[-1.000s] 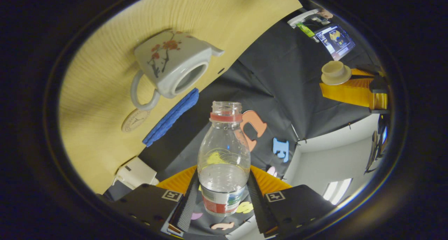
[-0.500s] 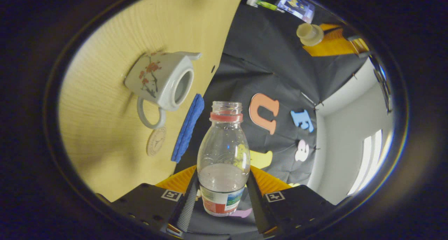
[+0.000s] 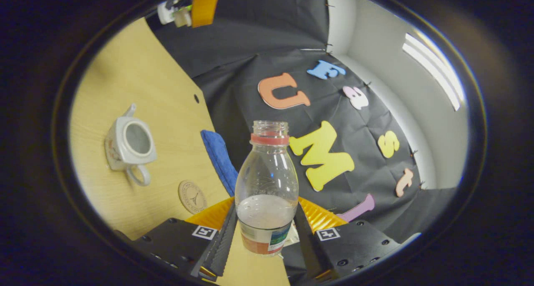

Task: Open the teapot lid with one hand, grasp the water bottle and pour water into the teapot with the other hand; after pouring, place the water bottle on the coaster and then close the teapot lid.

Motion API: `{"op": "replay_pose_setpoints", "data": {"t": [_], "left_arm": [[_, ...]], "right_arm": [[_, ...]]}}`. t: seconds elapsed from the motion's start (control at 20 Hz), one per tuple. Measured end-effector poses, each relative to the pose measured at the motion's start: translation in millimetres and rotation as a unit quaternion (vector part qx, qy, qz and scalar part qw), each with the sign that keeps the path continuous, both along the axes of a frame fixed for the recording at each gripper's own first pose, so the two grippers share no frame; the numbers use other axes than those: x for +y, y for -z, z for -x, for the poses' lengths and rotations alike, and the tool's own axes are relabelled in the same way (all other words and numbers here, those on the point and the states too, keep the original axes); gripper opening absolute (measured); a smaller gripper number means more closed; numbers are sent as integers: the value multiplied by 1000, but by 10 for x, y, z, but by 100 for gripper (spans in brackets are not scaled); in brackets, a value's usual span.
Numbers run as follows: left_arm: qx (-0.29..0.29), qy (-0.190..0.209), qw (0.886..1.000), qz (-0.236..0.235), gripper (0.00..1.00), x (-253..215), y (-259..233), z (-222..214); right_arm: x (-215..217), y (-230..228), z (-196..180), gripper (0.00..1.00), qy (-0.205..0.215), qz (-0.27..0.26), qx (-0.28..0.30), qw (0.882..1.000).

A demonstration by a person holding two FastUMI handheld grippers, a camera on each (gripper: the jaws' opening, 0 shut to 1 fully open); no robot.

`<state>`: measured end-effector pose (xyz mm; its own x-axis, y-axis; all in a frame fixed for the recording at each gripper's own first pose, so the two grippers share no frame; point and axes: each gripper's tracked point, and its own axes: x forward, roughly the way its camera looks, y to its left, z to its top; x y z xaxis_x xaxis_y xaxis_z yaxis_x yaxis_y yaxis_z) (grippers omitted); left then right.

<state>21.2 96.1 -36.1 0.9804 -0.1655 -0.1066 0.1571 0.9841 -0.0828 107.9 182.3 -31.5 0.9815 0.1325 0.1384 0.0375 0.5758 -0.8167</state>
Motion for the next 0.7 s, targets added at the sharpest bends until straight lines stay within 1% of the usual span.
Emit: {"op": "replay_pose_setpoints", "data": {"t": [0.1, 0.15, 0.2, 0.25, 0.3, 0.35, 0.45, 0.5, 0.6, 0.65, 0.7], "left_arm": [[-1, -2, 1000, -4, 3, -10, 4, -12], [-4, -5, 1000, -4, 3, -6, -14, -18], [-7, -10, 1000, -1, 3, 2, -36, -24], [-9, -14, 1000, 3, 3, 24, -60, -20], [-11, -15, 1000, 6, 3, 30, -69, -19], [-12, -16, 1000, 8, 3, 34, -69, -15], [-13, -16, 1000, 9, 3, 50, -72, -8], [-14, -19, 1000, 10, 3, 65, -79, -8], [-14, -25, 999, 16, 3, 105, -91, -23], [-13, -26, 999, 19, 3, 106, -82, -29], [-12, -27, 999, 20, 3, 109, -65, -48]], "right_arm": [[-38, -118, -33, 72, -18, -75, 16, 997], [-34, -152, -60, 73, -30, -118, 34, 992], [19, -173, -62, 73, -49, -160, 58, 984], [36, -229, -80, 73, -61, -203, 73, 974], [66, -345, -83, 71, -75, -245, 84, 963], [81, -376, -121, 71, -83, -285, 98, 950], [166, -312, -283, 71, -101, -358, 139, 918], [154, -258, -382, 71, -98, -390, 155, 902], [208, -192, -569, 72, -95, -435, 179, 877], [237, -155, -655, 72, -91, -448, 185, 870], [280, -104, -723, 71, -90, -453, 191, 866]]}}
